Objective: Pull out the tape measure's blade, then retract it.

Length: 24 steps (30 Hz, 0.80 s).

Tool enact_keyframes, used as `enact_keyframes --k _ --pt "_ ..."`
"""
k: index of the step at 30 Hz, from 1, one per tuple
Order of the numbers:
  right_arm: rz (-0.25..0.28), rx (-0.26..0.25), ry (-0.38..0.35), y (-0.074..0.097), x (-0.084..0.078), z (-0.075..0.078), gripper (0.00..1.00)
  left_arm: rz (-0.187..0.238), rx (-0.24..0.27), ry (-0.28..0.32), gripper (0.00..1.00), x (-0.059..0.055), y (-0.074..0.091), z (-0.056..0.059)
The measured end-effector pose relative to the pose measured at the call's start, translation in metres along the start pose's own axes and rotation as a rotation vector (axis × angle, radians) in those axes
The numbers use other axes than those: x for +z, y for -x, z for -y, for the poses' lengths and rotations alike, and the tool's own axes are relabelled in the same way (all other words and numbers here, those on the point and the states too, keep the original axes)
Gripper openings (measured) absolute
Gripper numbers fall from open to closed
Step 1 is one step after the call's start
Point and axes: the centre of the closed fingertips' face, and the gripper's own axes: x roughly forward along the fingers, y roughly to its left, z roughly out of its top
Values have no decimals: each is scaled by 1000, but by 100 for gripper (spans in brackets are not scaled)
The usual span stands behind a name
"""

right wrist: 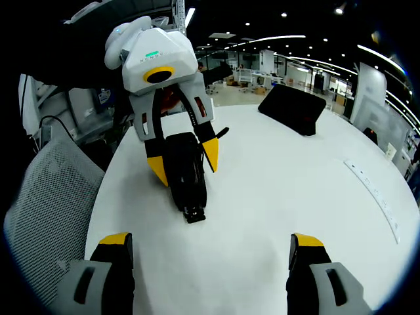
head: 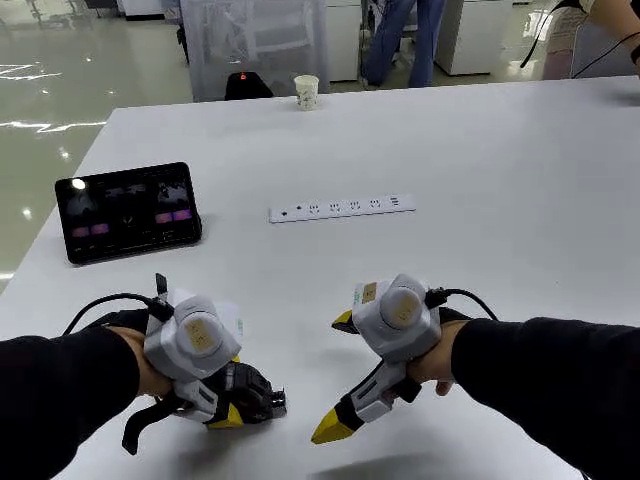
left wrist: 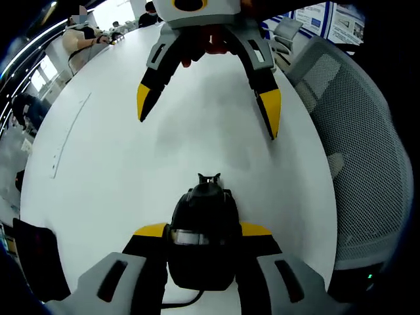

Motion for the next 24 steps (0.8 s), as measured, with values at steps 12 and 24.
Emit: enact_keyframes --k 12,24 --pt "-12 56 59 -19 3 -16 99 -14 5 20 34 -2 -2 0" --pt "-20 47 66 -35 4 -9 64 -13 31 36 34 -1 -3 -1"
